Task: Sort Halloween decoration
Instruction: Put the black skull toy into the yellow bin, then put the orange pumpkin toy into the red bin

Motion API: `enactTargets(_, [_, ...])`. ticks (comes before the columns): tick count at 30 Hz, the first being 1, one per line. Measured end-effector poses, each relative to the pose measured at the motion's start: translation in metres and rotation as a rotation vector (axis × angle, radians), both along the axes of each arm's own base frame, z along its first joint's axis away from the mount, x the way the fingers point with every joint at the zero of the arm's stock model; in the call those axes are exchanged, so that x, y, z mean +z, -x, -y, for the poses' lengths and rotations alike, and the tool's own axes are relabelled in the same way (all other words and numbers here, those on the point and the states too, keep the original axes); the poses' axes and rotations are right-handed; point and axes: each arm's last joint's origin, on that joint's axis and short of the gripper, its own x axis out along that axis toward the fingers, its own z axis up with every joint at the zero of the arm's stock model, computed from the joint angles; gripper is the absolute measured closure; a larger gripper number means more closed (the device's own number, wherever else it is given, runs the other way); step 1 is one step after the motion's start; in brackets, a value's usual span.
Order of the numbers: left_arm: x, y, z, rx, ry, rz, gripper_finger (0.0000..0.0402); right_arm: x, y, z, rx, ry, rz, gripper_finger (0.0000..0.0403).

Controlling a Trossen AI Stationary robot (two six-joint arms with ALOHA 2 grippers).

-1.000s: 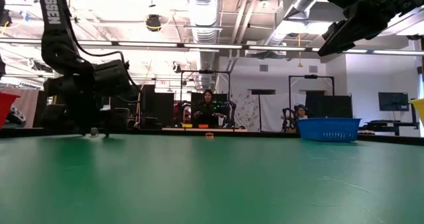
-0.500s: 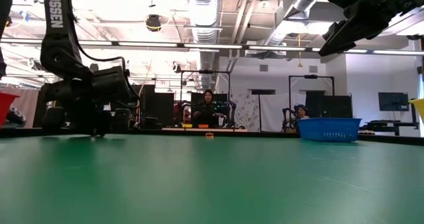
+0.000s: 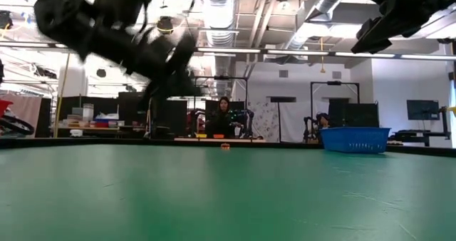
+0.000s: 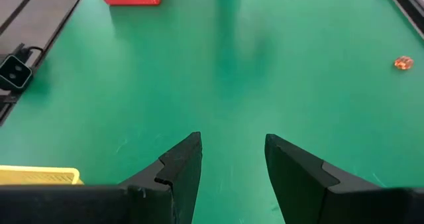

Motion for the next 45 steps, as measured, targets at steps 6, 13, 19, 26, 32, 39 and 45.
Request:
enactTargets(6, [0.026, -0.084, 0.089, -0.533, -0.110, 0.054, 0.0351, 0.002, 0.003, 0.000, -0.003, -0.002, 0.017, 0.0207])
enactTargets(13, [0.012, -0.196, 0.160, -0.831, -0.385, 0.076, 0.0351, 0.002, 0.003, 0.000, -0.019, -0.028, 0.014, 0.0207])
enactTargets(19, [0.001, -0.270, 0.178, -1.019, -0.411, 0.189, 0.0351, 0.000, 0.004, 0.000, -0.057, -0.095, -0.009, 0.0207])
enactTargets(26, [0.002, -0.299, 0.183, -1.040, -0.410, 0.067, 0.0347, 0.000, 0.004, 0.000, -0.075, -0.124, -0.016, 0.0207])
enactTargets(32, [0.001, -0.300, 0.180, -0.947, -0.468, -0.023, 0.0216, 0.000, 0.004, 0.000, -0.074, -0.122, -0.013, 0.0207])
enactTargets(39, [0.013, -0.293, 0.174, -0.844, -0.582, -0.244, 0.0131, 0.000, 0.004, 0.000, -0.069, -0.114, -0.015, 0.0207])
enactTargets(45, [0.075, -0.264, 0.146, -0.578, -0.773, -0.562, 0.0145, -0.002, 0.005, 0.001, -0.060, -0.051, -0.036, 0.0207])
